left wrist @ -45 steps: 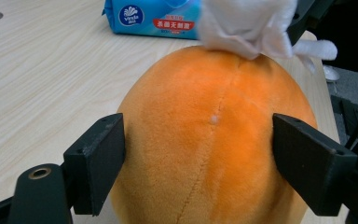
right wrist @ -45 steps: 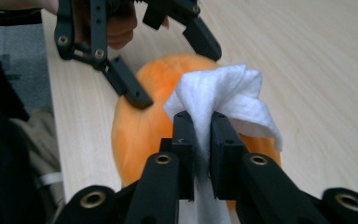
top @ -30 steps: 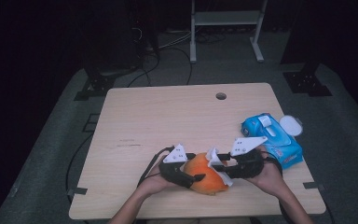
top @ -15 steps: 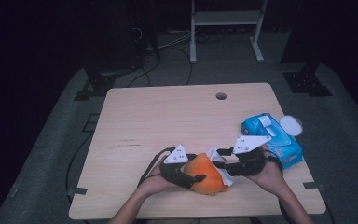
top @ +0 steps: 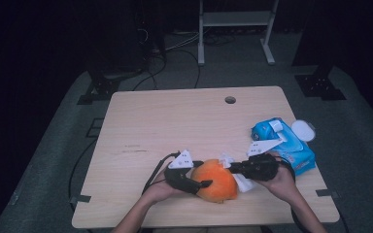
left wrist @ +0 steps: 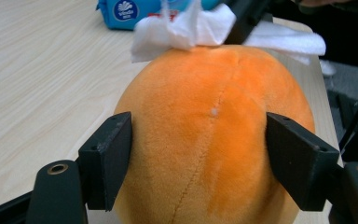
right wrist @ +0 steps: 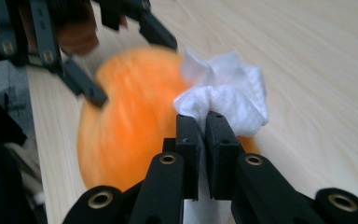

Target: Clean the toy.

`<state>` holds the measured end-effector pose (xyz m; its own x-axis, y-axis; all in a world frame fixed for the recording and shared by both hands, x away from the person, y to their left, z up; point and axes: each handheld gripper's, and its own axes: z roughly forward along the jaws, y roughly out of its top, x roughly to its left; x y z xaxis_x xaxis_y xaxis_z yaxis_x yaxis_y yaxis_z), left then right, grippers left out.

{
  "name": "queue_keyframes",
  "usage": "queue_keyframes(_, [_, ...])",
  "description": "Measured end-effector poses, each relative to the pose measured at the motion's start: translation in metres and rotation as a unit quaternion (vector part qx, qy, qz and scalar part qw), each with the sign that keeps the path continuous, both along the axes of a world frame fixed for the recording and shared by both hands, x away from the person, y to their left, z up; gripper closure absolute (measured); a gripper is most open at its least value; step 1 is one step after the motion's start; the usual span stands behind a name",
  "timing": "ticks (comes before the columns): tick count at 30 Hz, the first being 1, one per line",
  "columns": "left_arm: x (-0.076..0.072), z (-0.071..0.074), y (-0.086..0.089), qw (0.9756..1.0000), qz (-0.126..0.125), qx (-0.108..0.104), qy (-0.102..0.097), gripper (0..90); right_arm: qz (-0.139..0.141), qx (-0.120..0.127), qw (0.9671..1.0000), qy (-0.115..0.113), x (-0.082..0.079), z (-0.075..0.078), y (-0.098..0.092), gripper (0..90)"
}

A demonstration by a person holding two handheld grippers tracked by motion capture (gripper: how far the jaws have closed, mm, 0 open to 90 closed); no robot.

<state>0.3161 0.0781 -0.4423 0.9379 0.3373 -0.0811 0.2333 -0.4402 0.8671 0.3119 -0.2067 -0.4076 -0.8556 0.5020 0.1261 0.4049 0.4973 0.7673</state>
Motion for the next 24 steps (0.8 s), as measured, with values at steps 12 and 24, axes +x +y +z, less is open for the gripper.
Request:
queue_keyframes(12, [0.006, -0.003, 0.003, 0.999, 0.038, -0.014, 0.018, 28.1, 0.057, 0.006, 0.9983, 0.009, -0.015, 0.009, 0.007, 84.4])
queue_keyframes(24, [-0.004, 0.0, -0.004, 0.9999, -0.006, -0.006, -0.009, 26.9, -0.012, 0.002, 0.9998, 0.016, 0.003, -0.007, -0.01, 84.4])
